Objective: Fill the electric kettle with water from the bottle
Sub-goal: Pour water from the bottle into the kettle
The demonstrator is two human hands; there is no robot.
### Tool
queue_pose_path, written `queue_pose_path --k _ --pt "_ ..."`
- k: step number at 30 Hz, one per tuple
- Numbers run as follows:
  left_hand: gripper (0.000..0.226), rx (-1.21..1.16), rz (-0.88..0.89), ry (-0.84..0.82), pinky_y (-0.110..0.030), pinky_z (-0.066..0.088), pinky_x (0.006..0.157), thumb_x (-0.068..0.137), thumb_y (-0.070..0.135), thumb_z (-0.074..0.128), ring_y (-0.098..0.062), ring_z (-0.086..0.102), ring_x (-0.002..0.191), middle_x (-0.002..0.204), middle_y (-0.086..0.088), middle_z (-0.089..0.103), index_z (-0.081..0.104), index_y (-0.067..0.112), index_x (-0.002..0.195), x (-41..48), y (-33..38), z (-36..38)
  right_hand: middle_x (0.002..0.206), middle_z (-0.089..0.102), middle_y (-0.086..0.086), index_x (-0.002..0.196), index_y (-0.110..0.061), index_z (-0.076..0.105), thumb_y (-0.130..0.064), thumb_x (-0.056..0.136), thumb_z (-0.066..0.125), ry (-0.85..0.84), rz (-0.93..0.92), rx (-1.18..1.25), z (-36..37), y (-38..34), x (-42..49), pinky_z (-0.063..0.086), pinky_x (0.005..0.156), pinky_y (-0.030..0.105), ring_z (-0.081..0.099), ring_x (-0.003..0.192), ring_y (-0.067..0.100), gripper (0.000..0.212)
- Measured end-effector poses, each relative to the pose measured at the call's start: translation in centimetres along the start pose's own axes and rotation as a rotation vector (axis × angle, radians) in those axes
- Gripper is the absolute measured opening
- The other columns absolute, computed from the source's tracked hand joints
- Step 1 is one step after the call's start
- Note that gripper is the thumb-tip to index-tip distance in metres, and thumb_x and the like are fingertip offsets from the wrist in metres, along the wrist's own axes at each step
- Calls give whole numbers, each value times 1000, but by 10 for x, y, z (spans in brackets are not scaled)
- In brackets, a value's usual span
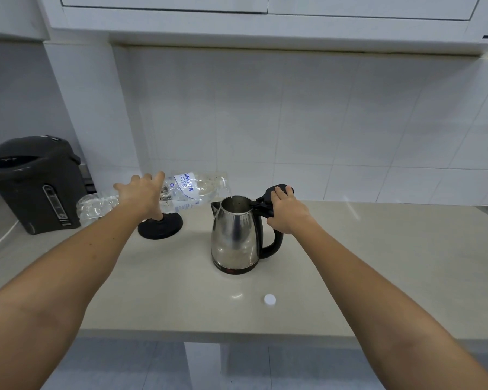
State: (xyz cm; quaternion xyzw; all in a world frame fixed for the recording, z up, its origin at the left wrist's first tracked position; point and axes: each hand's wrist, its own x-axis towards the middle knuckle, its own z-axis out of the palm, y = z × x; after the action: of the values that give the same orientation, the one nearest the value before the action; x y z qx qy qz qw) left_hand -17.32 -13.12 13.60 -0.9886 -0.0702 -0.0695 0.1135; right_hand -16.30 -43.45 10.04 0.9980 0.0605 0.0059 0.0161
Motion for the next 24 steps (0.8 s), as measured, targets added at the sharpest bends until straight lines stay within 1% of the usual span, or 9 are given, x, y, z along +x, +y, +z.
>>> queue_pose_path --k 10,16,24 --pt "79 -4 0 -5 -49 45 85 62 32 79 -28 49 105 109 -4 51 34 19 125 -1 2 -2 163 4 3 153 -7 9 -29 94 47 -11 5 1 -1 -1 -1 33 112 42 -6 150 27 74" --pt "81 0 -2 -12 -53 46 89 61 33 80 -29 50 106 111 -5 52 34 19 126 0 2 -5 163 4 3 153 -7 9 -31 94 46 -8 5 -3 -1 0 -1 32 113 43 -6 150 28 74" --pt "81 6 -1 -9 -55 46 89 62 33 80 -28 50 106 111 -5 52 34 19 127 -1 2 -6 163 4 3 153 -7 9 -30 94 47 -7 3 5 -1 0 -1 33 113 43 -6 150 28 74"
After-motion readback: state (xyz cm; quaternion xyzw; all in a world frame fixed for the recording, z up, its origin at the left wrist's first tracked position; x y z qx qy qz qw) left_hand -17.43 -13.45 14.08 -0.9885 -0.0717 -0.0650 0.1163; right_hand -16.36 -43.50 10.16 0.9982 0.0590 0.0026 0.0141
